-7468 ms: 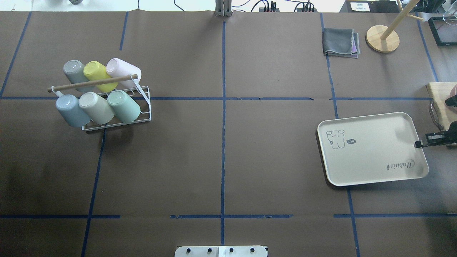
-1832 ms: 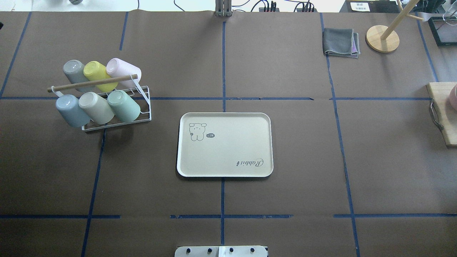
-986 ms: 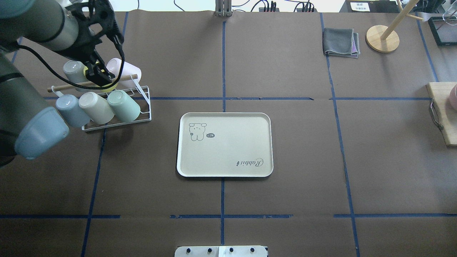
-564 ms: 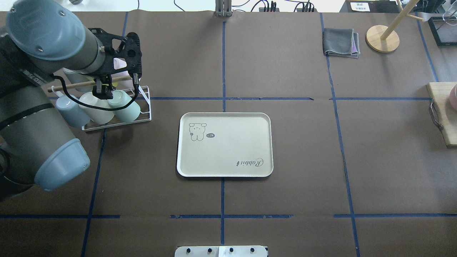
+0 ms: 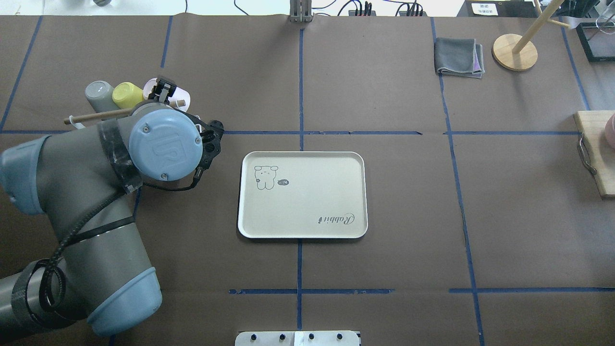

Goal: Pick up and place green cup on tray

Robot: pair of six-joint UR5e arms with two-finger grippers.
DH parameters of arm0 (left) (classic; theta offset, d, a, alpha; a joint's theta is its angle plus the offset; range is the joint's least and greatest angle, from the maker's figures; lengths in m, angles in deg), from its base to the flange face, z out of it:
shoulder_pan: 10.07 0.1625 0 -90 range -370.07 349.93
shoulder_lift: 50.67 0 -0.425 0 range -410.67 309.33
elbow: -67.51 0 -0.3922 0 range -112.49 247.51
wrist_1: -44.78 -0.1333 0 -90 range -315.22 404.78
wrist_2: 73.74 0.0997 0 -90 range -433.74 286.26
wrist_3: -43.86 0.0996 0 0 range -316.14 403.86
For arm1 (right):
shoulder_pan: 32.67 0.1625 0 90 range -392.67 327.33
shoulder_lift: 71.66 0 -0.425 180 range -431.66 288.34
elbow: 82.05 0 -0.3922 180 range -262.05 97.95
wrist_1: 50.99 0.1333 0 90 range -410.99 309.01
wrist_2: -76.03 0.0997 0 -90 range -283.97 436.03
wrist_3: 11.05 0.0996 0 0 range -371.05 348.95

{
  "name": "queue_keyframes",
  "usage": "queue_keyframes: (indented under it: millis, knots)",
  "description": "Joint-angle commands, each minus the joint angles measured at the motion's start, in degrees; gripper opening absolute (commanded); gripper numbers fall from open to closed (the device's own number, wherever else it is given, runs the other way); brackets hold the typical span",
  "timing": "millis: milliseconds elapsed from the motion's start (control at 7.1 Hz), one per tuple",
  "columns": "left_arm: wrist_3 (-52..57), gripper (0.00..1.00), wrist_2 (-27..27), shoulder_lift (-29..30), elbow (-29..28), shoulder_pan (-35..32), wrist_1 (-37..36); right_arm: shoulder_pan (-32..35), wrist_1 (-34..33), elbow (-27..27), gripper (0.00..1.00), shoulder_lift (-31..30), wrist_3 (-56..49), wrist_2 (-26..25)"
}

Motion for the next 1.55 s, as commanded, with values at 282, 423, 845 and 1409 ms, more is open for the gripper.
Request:
queue_keyframes:
  millis: [282, 423, 845, 1409]
  knots:
    - [2.36, 1.00, 7.12, 2.64, -4.01, 4.14, -8.09, 0.00, 0.02, -0.15, 1.00, -0.76, 0.00, 0.00]
    - [4.03, 1.00, 10.45, 2.21, -4.64, 4.93, -8.98, 0.00, 0.02, -0.15, 1.00, -1.02, 0.00, 0.00]
    - [6.58, 1.00, 12.42, 2.65, -7.81, 5.11, -8.90, 0.00, -0.06, 0.46, 1.00, -1.12, 0.00, 0.00]
    - [6.25, 1.00, 12.42, 2.03, -10.96, 5.99, -8.81, 0.00, -0.06, 0.55, 1.00, -1.12, 0.00, 0.00]
